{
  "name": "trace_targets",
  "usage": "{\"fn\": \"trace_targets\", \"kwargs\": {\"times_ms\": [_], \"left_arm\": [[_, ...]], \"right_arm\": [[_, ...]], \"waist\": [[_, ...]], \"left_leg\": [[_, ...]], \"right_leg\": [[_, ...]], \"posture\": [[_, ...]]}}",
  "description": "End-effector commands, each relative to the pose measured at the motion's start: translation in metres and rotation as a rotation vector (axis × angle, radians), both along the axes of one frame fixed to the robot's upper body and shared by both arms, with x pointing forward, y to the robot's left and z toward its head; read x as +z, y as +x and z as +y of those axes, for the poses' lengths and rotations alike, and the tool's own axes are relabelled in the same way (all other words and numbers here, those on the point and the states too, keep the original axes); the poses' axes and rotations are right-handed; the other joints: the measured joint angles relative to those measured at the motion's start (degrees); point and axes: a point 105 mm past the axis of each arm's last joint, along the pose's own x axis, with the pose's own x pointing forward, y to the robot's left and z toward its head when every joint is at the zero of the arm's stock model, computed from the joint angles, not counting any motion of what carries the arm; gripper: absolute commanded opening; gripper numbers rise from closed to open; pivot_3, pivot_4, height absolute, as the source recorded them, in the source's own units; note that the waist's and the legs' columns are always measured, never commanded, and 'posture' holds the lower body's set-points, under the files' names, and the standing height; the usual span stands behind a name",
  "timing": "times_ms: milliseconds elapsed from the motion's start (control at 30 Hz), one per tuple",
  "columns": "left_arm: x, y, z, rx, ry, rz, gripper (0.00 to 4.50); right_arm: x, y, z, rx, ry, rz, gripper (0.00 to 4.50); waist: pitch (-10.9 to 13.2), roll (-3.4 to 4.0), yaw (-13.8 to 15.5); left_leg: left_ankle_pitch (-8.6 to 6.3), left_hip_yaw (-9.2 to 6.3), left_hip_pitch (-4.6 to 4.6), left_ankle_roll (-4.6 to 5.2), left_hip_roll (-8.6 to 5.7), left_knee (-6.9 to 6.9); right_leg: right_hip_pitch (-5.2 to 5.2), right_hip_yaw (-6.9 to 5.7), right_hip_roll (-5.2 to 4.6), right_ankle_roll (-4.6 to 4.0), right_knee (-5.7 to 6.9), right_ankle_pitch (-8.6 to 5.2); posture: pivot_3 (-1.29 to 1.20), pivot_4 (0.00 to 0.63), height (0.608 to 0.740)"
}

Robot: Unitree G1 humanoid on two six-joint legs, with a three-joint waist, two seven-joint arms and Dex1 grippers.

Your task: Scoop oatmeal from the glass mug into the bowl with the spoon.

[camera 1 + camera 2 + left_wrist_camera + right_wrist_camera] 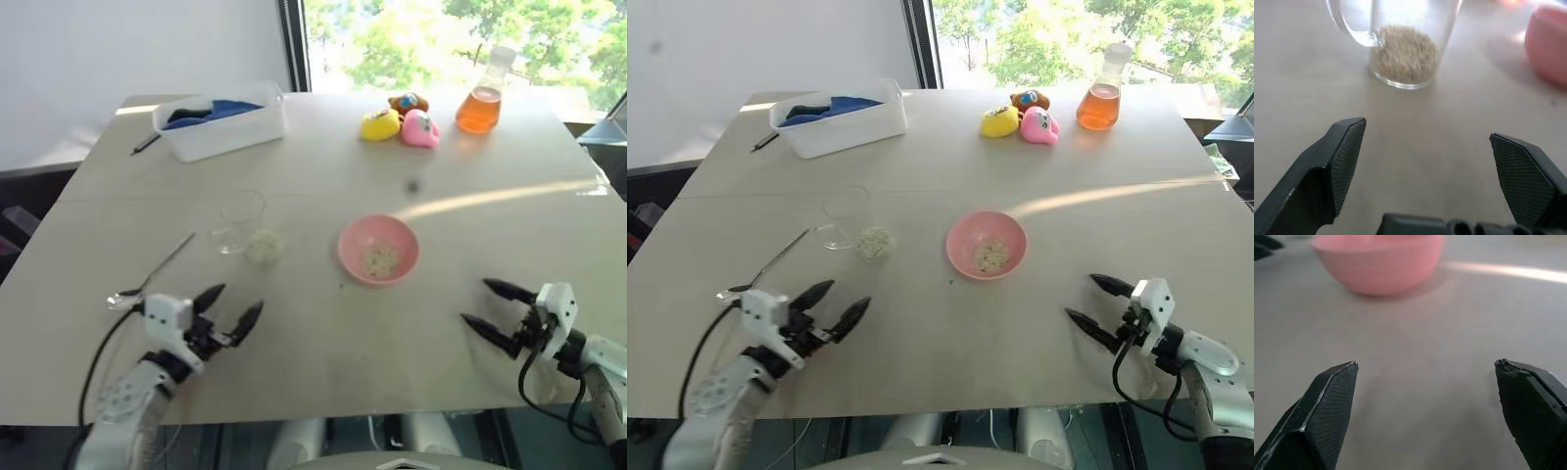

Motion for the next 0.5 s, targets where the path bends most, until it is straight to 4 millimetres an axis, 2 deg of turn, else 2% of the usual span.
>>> {"fn": "trace_targets", "kwargs": {"times_ms": [33,133,267,500], "left_arm": [[0.025,-0.001,0.025,0.037,0.017,-0.034,4.46],[0.035,0.005,0.049,0.035,0.099,-0.009,4.46],[0.040,0.015,0.078,0.016,0.206,0.078,4.46],[0.038,0.029,0.123,0.053,0.323,0.193,4.46]], "right_arm": [[0.035,-0.018,0.033,0.169,0.076,-0.006,4.50],[0.050,-0.033,0.059,0.318,0.058,-0.009,4.50],[0.069,-0.035,0.084,0.394,0.055,-0.063,4.50],[0.085,-0.033,0.098,0.422,0.044,-0.102,4.50]], "waist": [[0.0,-0.01,0.1],[0.0,-0.07,0.2],[0.1,-0.24,0.1],[0.1,-0.26,0.1]], "left_leg": [[0.00,0.00,-0.10,0.00,-0.01,0.00],[0.00,-0.01,-0.26,-0.02,-0.10,0.03],[0.03,-0.11,-0.52,-0.04,-0.11,0.14],[0.18,-0.11,-0.65,-0.32,-0.15,0.11]], "right_leg": [[-0.09,-0.01,0.00,0.01,0.01,0.00],[-0.15,-0.02,-0.06,0.05,-0.12,0.02],[-0.32,-0.16,-0.02,0.06,-0.13,0.03],[-0.46,-0.21,0.00,0.08,-0.14,0.04]], "posture": [[0.00,0.150,0.740],[0.00,0.150,0.740],[0.00,0.150,0.740],[0.00,0.150,0.740]]}}
